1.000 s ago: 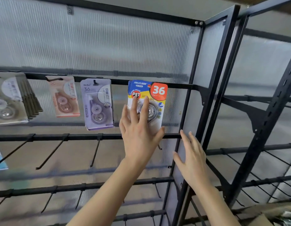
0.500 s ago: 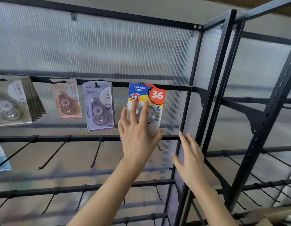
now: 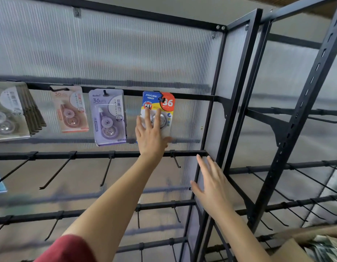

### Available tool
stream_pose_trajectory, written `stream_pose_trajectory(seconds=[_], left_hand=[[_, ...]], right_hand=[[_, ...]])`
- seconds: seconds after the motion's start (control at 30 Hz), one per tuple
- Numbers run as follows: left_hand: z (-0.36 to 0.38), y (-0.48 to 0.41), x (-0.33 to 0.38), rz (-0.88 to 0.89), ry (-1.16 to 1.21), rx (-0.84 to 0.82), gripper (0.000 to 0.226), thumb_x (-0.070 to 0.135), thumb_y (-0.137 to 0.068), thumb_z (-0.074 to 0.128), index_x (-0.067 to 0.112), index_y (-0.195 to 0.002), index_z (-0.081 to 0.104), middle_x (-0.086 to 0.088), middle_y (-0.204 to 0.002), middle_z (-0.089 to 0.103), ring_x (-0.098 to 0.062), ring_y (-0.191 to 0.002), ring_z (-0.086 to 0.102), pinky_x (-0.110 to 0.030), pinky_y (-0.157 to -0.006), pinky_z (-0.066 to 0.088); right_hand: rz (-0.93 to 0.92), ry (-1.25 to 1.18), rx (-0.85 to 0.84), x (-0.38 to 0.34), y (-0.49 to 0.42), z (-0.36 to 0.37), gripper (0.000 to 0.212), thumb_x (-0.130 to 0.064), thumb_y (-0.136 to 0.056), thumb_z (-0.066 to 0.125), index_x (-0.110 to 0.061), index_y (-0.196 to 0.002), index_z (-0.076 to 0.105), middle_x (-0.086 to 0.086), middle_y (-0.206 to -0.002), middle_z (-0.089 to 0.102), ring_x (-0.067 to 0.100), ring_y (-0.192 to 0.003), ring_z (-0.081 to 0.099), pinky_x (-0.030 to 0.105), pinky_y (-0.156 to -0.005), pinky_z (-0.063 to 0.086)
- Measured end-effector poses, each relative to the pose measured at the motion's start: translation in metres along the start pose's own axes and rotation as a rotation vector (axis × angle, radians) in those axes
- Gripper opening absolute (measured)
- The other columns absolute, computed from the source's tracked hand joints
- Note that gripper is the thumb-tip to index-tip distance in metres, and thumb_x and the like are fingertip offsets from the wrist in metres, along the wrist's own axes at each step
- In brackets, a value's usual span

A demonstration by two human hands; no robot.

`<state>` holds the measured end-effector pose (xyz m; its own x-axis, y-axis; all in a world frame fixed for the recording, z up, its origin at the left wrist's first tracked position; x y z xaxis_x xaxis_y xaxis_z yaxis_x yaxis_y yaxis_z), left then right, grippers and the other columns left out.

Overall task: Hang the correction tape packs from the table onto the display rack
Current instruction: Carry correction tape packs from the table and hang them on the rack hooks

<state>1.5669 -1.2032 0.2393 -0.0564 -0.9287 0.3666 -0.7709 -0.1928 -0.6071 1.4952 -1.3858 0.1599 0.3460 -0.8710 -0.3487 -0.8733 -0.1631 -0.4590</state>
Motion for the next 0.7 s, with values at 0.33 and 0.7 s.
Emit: stream_pose_trajectory(seconds=[0.33,0.7], left_hand=[[0.018,0.049,-0.034,0.13,-0.255,-0.195,0.081,0.044,-0.096,0.046,0.027,-0.152,-0.01,-0.007,-0.158,-0.021,-0.033,-0.146,-0.014,-0.048,-0.117,-0.004],[-0.026,0.198,-0.161,-0.07,-0.289,-0.335,0.072,0.048,-0.097,0.04,0.029,-0.153,-0.002,-0.007,-0.16,-0.012,-0.03,-0.147,-0.011,-0.045,-0.117,-0.006]], right_hand=[[-0.034,0.016,-0.126,-0.026,0.035,0.028,0.072,-0.041,-0.096,0.047,-0.034,-0.15,-0.001,0.002,-0.16,0.002,0.02,-0.147,0.0,0.037,-0.117,0.009],[-0.227,0.033,-0.402,-0.133,0.088,0.106,0.071,-0.036,-0.095,0.05,-0.025,-0.152,0.008,0.01,-0.159,0.007,0.029,-0.145,0.01,0.045,-0.116,0.016]])
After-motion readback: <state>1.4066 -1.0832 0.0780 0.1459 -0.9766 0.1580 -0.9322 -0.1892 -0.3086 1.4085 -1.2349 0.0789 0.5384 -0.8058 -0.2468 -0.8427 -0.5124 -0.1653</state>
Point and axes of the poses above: each hand's wrist, its own y-axis away from the middle knuckle, its own z-axis out of the palm, x = y × z, the point moved 6 cm from there along -y, towards the middle knuckle
